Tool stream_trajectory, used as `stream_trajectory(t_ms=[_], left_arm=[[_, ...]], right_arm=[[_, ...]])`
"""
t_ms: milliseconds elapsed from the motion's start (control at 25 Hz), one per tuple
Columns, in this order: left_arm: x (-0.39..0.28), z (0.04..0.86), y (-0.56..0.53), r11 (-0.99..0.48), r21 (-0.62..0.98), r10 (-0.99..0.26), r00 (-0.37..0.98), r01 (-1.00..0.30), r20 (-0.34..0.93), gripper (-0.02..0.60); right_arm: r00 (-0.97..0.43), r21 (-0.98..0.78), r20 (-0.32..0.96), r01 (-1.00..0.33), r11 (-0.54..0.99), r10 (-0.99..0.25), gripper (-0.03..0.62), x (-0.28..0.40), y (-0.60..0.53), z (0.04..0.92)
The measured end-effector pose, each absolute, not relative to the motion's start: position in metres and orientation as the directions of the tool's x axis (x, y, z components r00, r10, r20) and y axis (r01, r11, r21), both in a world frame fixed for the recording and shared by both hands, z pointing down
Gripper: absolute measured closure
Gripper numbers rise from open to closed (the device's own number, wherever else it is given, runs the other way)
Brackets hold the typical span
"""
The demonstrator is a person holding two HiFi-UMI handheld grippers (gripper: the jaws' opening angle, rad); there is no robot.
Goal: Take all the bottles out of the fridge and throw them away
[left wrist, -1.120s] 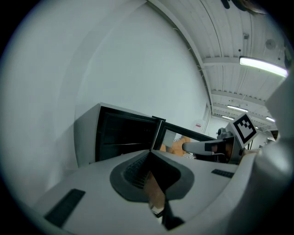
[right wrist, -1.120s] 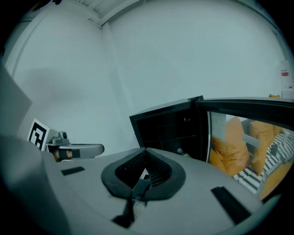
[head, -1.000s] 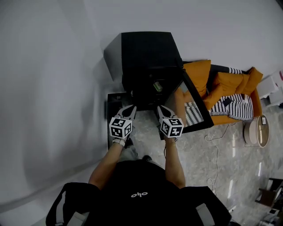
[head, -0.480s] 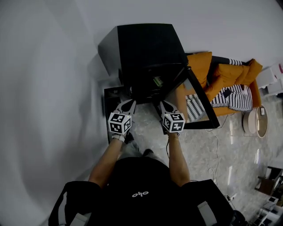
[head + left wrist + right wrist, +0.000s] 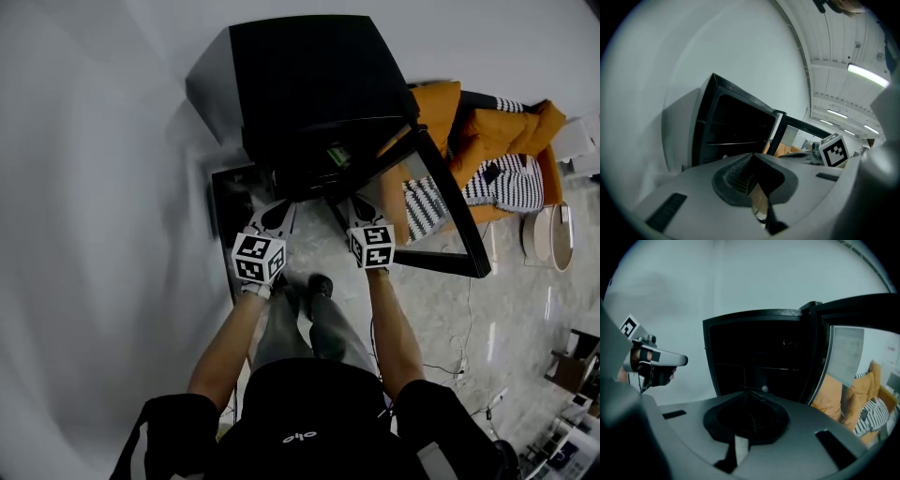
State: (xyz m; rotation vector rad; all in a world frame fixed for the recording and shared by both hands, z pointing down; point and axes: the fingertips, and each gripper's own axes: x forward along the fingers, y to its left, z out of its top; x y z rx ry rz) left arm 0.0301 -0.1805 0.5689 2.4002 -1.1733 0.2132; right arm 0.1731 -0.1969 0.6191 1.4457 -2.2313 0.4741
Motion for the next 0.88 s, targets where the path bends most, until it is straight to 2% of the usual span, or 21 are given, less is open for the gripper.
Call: stream_trajectory(t_ms=[360,600,720,880], left_arm=[[0.082,0.656,-0.196,-0.538,0.313,-0.708,0.621,-0.783,0.335,0.575],[0.089,0.715,-0.221,-0.522,0.272,-0.739,0.588,-0.808,0.329,0.575],[0.086,0.734,-0.234,-0.493,0.269,-0.76,0.56,-0.828,0.331,0.575],[0.083,0.738,-0.237,-0.478,0.259,-0.775,0.542,-0.839,0.325,0.575]], right_arm=[[-0.296,0.023,0.507,-0.934,0.355,-0.81,0.583,0.203,-0.275,0.732],[-0.253,0.08,0.47,-0.942,0.326,-0.846,0.576,0.215,-0.319,0.789],[-0.218,0.104,0.478,-0.948,0.301,-0.851,0.505,0.217,-0.332,0.813],[-0.163,0.14,0.488,-0.955,0.262,-0.858,0.471,0.213,-0.337,0.833]])
